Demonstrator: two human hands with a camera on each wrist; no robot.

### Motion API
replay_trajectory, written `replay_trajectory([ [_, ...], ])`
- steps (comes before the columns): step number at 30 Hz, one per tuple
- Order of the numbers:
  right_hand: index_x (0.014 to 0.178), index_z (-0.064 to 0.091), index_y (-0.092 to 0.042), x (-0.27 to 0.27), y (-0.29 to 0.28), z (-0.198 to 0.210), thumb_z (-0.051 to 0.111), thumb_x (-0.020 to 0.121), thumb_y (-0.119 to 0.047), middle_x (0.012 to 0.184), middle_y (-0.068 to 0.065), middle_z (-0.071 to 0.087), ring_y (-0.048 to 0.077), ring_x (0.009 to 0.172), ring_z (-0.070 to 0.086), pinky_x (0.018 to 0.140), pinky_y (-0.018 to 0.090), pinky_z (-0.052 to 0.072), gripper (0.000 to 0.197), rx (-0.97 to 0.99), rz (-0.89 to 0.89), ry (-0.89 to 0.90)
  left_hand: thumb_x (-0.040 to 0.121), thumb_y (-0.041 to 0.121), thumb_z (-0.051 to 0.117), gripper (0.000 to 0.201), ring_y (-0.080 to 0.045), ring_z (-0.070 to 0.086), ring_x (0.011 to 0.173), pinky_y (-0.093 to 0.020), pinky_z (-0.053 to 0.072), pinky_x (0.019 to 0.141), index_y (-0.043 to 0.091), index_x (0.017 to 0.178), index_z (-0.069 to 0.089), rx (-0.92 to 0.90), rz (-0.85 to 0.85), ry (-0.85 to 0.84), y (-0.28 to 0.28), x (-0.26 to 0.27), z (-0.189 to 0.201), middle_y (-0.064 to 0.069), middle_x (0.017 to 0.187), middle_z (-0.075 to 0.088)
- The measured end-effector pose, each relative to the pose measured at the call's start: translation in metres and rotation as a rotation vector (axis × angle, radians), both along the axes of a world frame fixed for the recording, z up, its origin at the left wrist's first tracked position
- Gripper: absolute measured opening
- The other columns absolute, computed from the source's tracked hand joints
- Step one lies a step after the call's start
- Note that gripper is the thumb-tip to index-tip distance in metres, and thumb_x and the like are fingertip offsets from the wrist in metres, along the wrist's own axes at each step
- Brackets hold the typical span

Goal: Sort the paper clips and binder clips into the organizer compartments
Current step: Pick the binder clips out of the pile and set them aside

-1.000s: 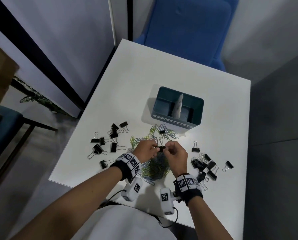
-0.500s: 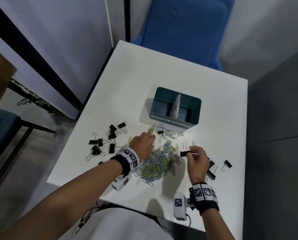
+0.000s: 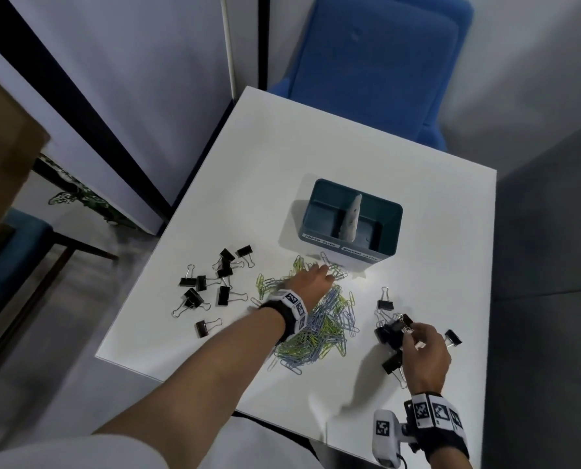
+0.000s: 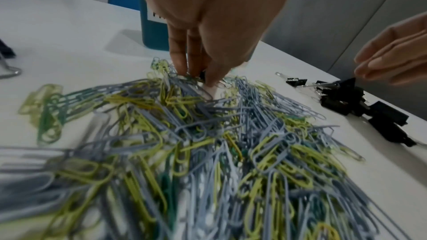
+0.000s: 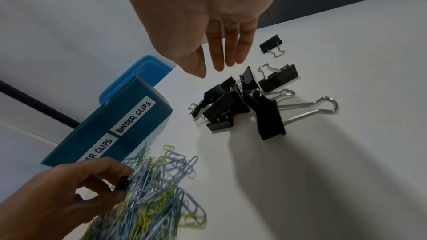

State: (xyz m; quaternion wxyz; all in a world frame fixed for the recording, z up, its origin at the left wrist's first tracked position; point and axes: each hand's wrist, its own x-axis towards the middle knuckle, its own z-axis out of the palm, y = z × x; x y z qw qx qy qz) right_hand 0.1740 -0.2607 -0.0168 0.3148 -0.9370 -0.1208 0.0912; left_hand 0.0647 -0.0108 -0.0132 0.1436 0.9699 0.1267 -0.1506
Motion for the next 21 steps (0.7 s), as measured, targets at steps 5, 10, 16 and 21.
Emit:
replay_trajectory([
  [5,0.099,0.068,-0.006,-0.02,0.008,0.005,0.058,0.083,-0.007,0.093,0.01,0.066,0.03,0.089,0.057,0.081,0.041,0.047,0.019,0.021,0.12,-0.119,0.059,-0.011,0.074,0.059,-0.029,0.055,0.096,-0.038,0.056,0.07,0.002,0.113,0.054,-0.023,0.022,-0.06,-0.004,-0.013,-0.005,-0.016,0.115,0.055],
  [10,0.098,0.066,-0.009,-0.045,0.03,0.002,0.066,0.079,0.008,0.092,0.004,0.061,0.024,0.09,0.053,0.079,0.032,0.043,0.025,0.071,0.319,-0.119,0.073,0.0,0.07,0.04,-0.018,0.058,0.085,-0.029,0.058,0.063,0.006,0.11,0.059,-0.122,0.189,-0.251,-0.003,-0.032,-0.005,-0.01,0.108,0.059],
  [16,0.109,0.064,-0.013,-0.054,0.058,-0.008,0.07,0.084,-0.008,0.11,0.004,0.063,0.015,0.1,0.051,0.085,0.026,0.04,0.026,-0.051,0.493,-0.02,0.084,0.018,0.062,0.022,-0.012,0.054,0.081,-0.024,0.053,0.061,0.011,0.104,0.062,-0.028,0.456,-0.34,0.039,-0.098,0.007,-0.002,0.1,0.061],
  [21,0.117,0.059,-0.014,-0.044,0.079,-0.011,0.068,0.083,-0.013,0.12,0.008,0.057,0.018,0.105,0.05,0.091,0.04,0.05,0.035,-0.128,0.59,0.046,0.07,0.008,0.072,0.028,-0.027,0.057,0.087,-0.035,0.052,0.055,0.011,0.097,0.066,0.044,0.601,-0.238,0.079,-0.151,-0.002,-0.006,0.091,0.061],
])
